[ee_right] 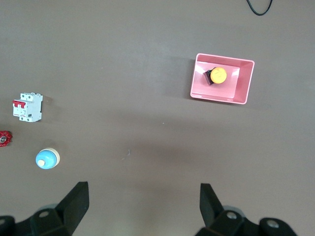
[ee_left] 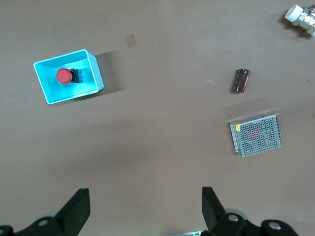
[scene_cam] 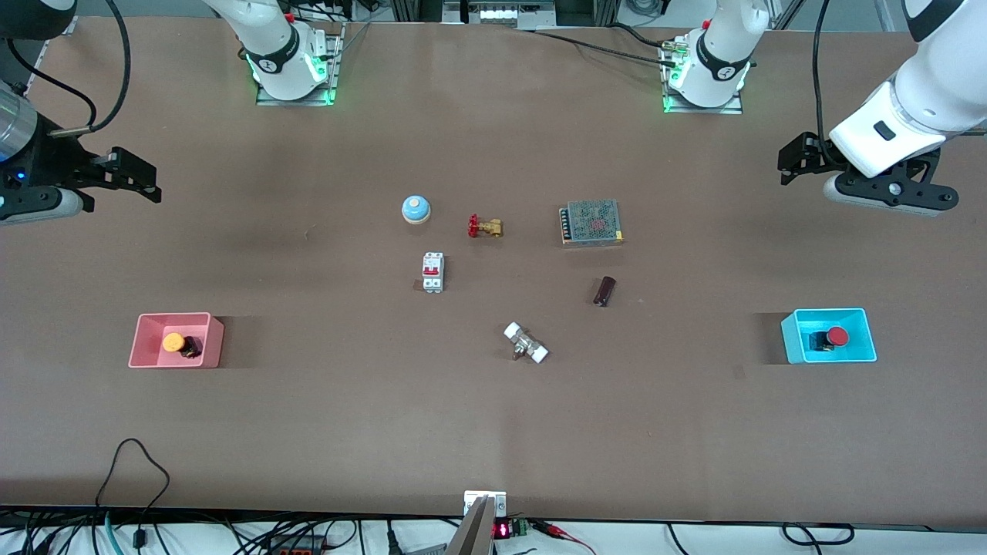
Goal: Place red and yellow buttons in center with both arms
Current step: 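Lower both grippers onto the yellow and red buttons in the boxes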
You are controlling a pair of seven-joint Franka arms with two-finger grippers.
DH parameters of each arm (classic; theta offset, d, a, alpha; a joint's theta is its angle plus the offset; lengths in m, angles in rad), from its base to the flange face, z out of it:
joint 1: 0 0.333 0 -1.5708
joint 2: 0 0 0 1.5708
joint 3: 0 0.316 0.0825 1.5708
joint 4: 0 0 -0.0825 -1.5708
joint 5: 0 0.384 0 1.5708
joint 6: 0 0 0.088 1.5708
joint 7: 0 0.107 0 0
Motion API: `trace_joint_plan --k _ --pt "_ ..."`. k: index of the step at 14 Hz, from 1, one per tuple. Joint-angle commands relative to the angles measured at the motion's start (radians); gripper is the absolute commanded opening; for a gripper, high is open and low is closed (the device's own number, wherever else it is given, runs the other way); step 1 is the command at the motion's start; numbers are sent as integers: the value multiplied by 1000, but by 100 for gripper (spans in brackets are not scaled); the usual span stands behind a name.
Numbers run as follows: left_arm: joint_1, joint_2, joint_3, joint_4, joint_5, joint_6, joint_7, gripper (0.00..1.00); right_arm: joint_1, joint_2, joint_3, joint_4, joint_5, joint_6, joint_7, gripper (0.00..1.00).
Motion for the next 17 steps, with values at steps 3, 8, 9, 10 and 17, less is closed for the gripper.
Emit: trace_joint_plan --k 3,8,9,10,17 --pt "13 83 5 21 78 -16 6 100 -40 64 3 -4 0 31 -22 100" --pt "109 304 22 171 81 -16 7 100 -97 114 3 -160 -65 290 -25 100" --pt "141 380 20 257 71 -16 15 100 -98 139 3 -159 -87 319 -25 100" --pt "170 455 20 332 68 -13 15 100 -100 162 3 -159 -129 361 -25 100" --pt "270 652 22 427 80 269 136 100 -173 338 6 -160 -33 560 -22 100"
